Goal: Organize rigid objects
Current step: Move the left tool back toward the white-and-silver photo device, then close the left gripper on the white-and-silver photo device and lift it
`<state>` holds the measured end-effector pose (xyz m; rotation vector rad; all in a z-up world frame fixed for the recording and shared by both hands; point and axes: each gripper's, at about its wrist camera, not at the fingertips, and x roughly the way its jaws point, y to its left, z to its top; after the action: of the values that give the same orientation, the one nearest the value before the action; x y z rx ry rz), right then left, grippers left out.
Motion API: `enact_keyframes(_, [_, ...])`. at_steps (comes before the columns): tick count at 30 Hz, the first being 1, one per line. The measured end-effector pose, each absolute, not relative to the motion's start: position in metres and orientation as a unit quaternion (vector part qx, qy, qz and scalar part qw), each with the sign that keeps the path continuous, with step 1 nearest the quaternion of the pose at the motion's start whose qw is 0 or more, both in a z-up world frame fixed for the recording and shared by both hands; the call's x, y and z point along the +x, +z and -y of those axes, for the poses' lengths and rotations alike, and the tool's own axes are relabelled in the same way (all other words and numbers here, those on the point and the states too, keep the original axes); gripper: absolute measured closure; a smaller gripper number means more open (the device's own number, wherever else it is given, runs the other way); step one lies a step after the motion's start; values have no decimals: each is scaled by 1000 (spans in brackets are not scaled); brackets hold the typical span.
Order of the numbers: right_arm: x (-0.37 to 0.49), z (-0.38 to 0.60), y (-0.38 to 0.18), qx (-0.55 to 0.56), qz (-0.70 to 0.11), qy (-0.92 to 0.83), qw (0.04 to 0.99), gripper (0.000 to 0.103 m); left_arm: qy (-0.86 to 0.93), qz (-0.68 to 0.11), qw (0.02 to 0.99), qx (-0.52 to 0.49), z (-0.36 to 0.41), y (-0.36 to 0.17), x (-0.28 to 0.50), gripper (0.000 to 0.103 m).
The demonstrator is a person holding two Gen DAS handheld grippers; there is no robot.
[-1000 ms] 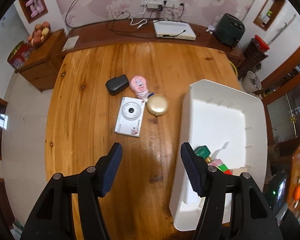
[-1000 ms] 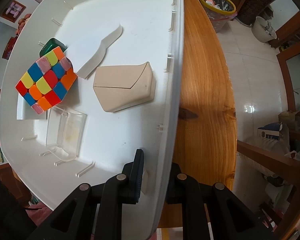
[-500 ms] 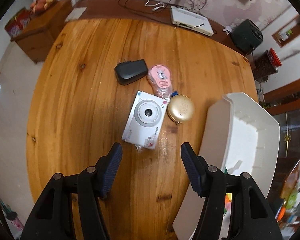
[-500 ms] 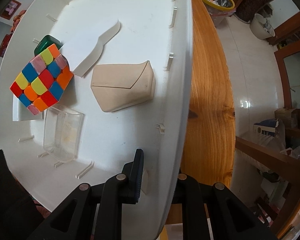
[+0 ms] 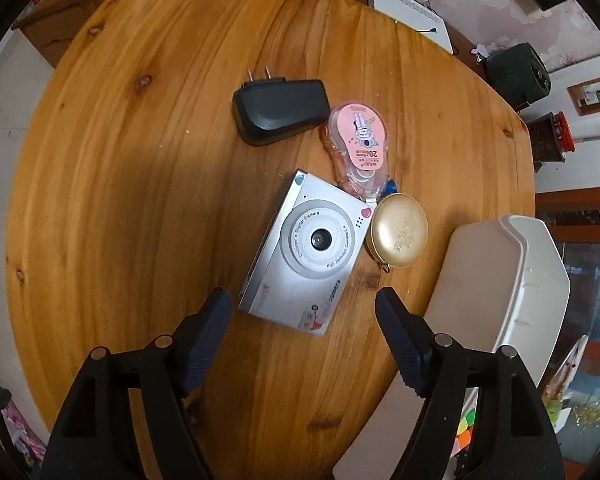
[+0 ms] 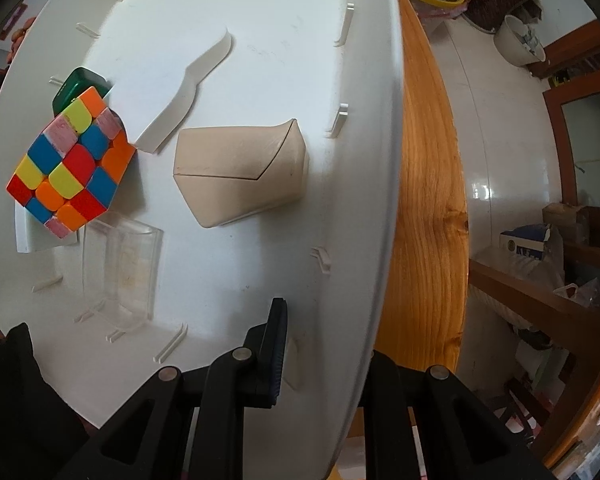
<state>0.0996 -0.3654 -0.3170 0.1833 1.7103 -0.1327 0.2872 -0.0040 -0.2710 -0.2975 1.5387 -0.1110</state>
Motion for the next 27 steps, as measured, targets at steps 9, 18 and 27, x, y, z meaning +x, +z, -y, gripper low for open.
enact_keyframes(9, [104,367,-320,85,-760,-62,642,86,-44,-707,696,-120,12,-289,296,25])
enact_keyframes(18, [107,369,-323,88,-764,-63,636,86,-21,-720,683,-118,6,-297,300,24])
enact_keyframes(27, [104,370,-321,92,-761,-65,639,86,-19,-724,681,-108,15,-298,310,25])
